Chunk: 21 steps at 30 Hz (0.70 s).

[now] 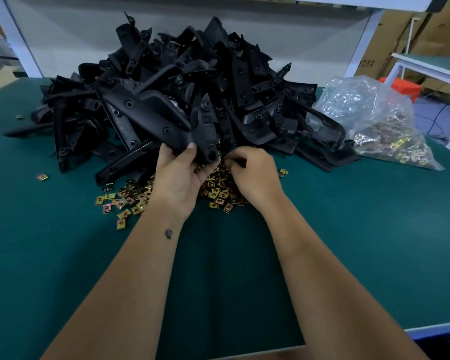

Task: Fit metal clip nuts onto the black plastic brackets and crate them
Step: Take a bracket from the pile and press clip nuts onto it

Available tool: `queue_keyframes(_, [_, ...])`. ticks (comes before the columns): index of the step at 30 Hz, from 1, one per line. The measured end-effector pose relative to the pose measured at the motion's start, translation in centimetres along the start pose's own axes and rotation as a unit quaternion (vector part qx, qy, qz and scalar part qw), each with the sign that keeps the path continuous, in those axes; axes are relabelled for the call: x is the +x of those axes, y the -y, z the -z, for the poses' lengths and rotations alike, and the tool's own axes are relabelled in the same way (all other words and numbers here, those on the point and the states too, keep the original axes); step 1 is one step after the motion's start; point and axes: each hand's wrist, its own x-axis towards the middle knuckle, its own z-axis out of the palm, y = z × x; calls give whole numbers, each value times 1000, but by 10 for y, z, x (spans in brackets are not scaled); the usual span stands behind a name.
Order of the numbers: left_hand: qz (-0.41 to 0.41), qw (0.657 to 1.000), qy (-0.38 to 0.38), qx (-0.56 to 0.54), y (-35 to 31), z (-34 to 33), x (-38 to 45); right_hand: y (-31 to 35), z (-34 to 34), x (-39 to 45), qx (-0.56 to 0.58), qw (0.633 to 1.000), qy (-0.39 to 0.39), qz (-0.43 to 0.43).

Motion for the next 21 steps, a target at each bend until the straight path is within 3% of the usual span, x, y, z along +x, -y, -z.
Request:
queue_keyframes(3, [7,1000,2,-2,0,2,0,4,-2,4,190,975,-78,-84])
queue_keyframes(5, [15,1000,7,-4,-1,3,-1,5,-3,3,275,951,-90,-112])
queue_keyframes(16, [47,998,29,-1,-4,-1,-8,6,5,-9,449,886,-23,-111])
queue_keyframes(21, [44,999,24,11,-6,-2,-8,9,10,-10,477,871,-21,-117])
